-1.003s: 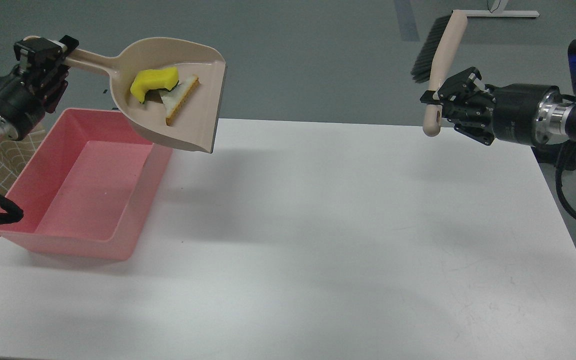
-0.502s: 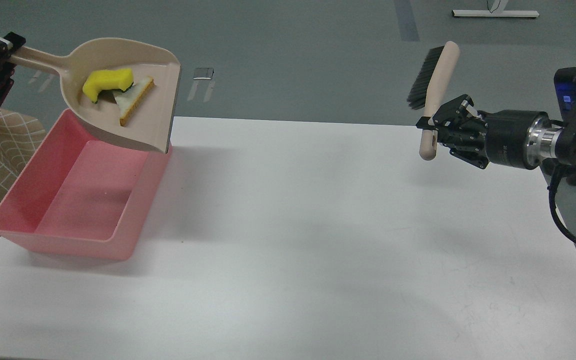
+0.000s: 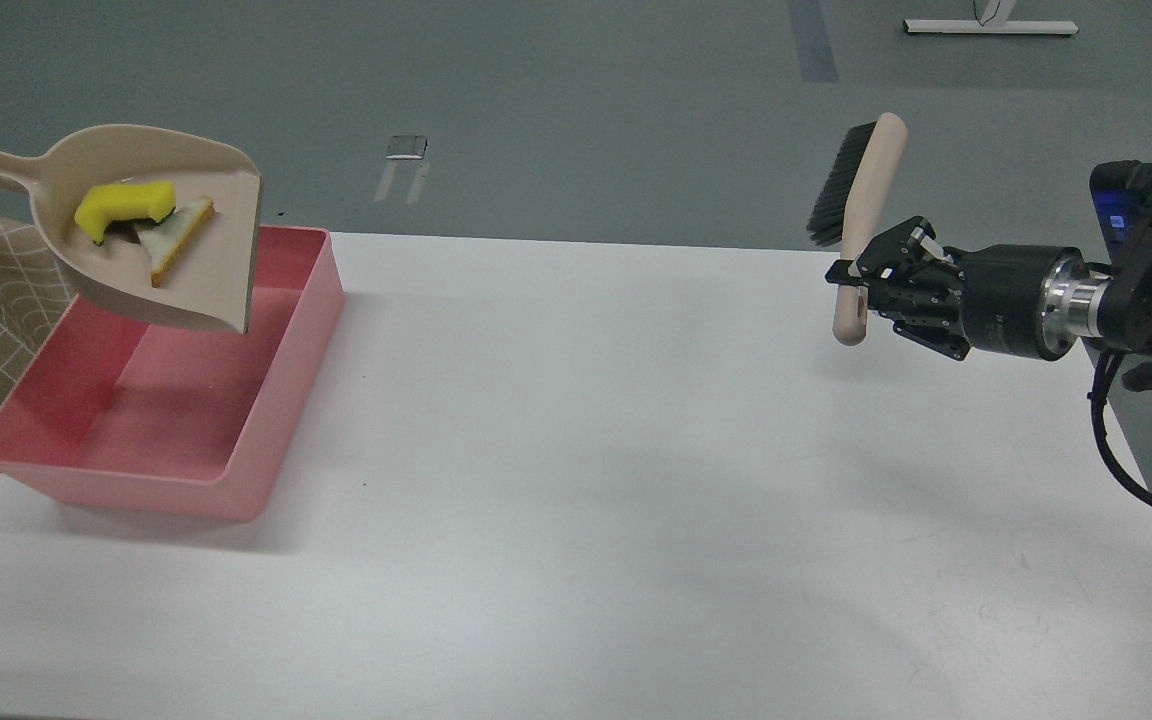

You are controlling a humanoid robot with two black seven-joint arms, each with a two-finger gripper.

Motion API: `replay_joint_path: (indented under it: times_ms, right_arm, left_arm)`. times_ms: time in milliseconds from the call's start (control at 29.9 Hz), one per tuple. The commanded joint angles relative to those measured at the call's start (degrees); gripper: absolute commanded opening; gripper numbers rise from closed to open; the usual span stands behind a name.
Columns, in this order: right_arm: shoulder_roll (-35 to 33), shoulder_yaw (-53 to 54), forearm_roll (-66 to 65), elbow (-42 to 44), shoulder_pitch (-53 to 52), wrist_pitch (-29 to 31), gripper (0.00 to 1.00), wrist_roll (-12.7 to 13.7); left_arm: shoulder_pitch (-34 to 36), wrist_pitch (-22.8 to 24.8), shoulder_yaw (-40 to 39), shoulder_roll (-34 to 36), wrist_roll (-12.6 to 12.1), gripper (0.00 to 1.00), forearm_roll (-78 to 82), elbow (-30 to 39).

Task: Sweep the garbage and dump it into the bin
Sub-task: 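Tilt the dustpan to pour the sponge and stick into the bin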

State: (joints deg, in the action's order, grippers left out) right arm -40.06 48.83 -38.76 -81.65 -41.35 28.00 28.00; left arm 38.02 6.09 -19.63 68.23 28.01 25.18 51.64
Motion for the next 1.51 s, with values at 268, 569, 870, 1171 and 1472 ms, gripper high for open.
replay_joint_path:
  times_ms: [268,569,870,1171,1472]
  right_arm:
    - [0.2,-0.1,-0.1,0.1,0.0,0.0,0.0,0.0]
    - [0.2,-0.1,-0.1,0.2,0.0,0.0,0.0,0.0]
    - [0.2,0.0,-0.1,0.3,0.0,0.0,0.0,0.0]
    - [0.1,-0.1,-0.1,0.3,0.0,0.0,0.0,0.0]
    - [0.3,-0.1,-0.1,0.3,0.0,0.0,0.0,0.0]
  left_arm:
    - [-2.1,1.1,-0.2,2.1,0.0,0.0,6.2,-1.6]
    - [-0.7,0.9,-0.8,3.1,0.0,0.0,13.3,-0.7]
    - [3.9,0.5,-0.8,3.6,0.0,0.0,20.3,0.0]
    - [5.7,-2.2,-1.0,7.5,0.0,0.0,28.3,8.3]
    - [5.8,-7.7,-1.0,10.2,0.0,0.0,33.7,14.3]
